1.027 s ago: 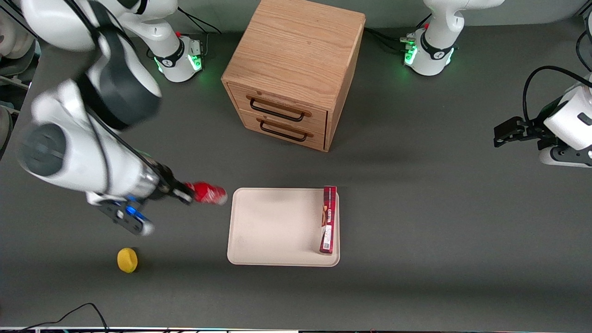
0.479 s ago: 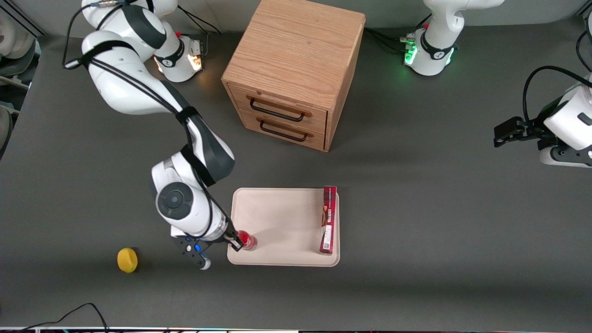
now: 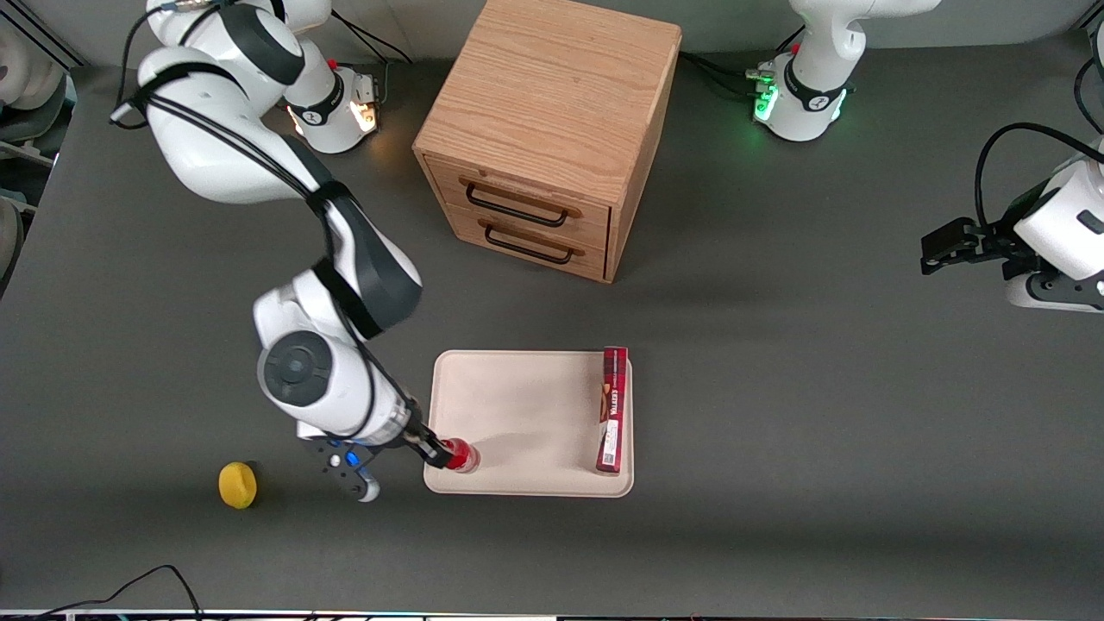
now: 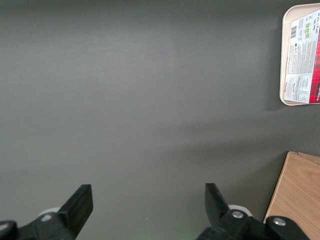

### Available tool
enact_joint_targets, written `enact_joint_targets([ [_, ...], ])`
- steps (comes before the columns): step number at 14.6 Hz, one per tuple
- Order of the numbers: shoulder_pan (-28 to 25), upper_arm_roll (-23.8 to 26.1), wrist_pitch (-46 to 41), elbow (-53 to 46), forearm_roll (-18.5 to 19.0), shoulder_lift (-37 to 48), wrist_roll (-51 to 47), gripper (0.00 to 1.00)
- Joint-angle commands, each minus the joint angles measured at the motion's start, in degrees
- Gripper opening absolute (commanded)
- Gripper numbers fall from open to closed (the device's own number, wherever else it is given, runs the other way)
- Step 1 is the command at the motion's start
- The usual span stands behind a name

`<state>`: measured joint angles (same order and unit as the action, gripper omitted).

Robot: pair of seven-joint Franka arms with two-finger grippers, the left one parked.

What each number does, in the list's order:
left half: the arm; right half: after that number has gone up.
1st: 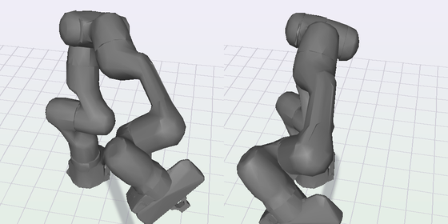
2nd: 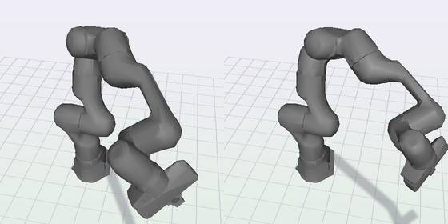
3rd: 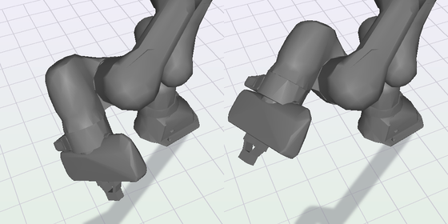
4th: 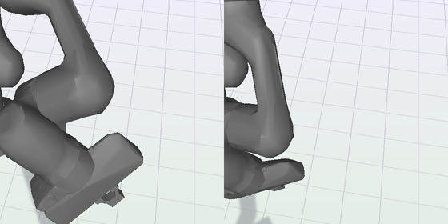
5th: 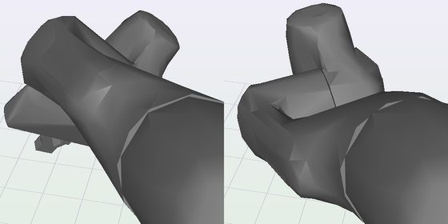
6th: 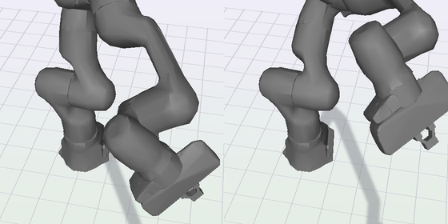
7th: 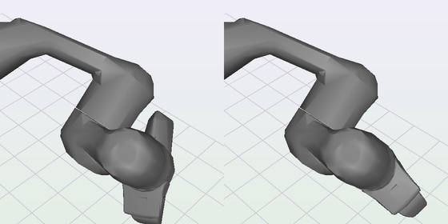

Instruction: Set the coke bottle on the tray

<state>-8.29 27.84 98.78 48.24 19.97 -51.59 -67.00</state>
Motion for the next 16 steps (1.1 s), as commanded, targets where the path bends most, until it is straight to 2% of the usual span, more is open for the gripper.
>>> enact_joint_targets([
  [1, 3.70, 1.86, -13.30, 3.87, 0.42, 12.78, 12.72, 1.00],
  [2, 5.20, 1.78, -16.49, 6.49, -0.97, 17.88, 17.38, 1.00],
  [4, 8.88, -0.06, -19.50, 15.00, -7.37, 28.86, 25.56, 1.00],
  [7, 8.90, -14.61, -18.72, 31.68, -20.72, 46.35, 39.08, 1.00],
  [8, 8.90, -18.05, -17.85, 37.23, -22.50, 50.84, 43.40, 1.00],
  [11, 8.90, -25.01, -12.50, 53.66, -23.13, 61.84, 53.52, 1.00],
  [13, 8.90, -26.52, -7.84, 62.73, -23.13, 67.47, 55.57, 1.00],
  [16, 8.82, -26.70, -7.73, 64.71, -23.05, 68.91, 55.48, 1.00],
])
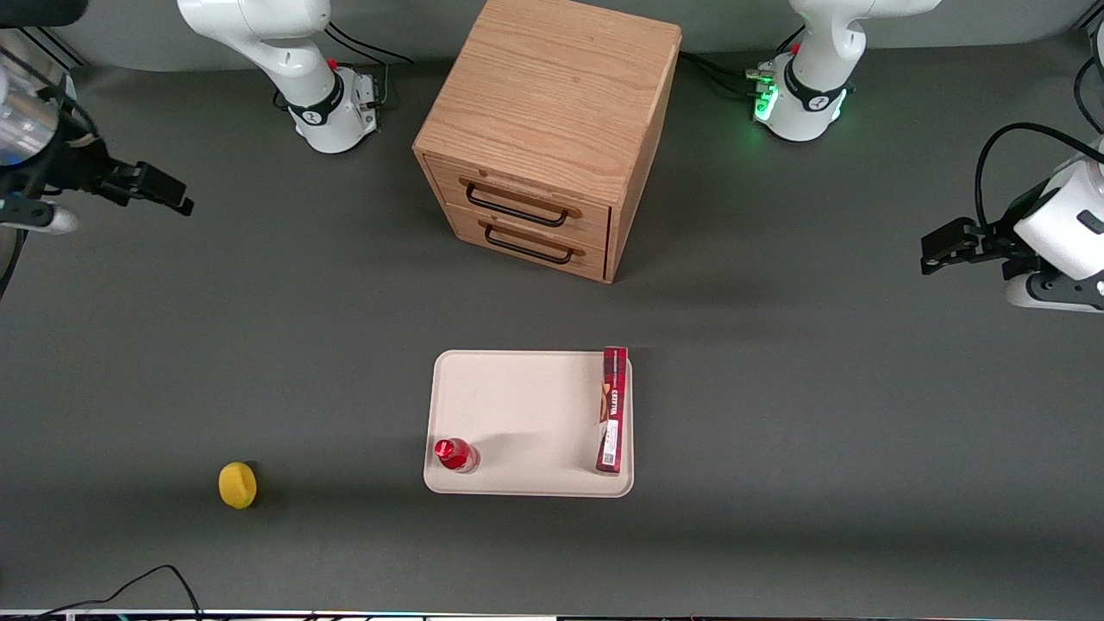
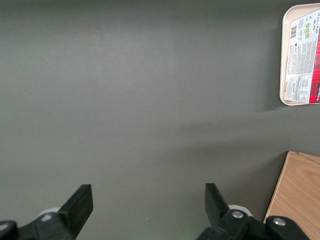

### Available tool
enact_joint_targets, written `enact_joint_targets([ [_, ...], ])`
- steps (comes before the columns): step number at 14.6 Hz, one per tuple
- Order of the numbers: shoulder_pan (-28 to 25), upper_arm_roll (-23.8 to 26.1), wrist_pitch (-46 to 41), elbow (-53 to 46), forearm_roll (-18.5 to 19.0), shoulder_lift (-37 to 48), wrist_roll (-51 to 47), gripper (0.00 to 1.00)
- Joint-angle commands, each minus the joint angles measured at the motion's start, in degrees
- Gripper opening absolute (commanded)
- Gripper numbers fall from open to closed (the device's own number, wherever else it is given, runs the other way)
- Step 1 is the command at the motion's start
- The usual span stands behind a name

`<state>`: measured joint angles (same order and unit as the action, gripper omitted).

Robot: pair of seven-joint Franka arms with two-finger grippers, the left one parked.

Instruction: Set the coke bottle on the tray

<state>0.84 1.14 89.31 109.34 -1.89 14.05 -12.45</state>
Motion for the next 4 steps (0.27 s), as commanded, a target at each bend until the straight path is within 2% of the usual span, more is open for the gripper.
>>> enact_joint_targets([
  [1, -0.31, 0.09, 1.66, 2.73, -1.18, 3.18, 0.33, 1.00],
  [4, -0.31, 0.00, -0.71, -0.87, 0.74, 1.16, 0.41, 1.00],
])
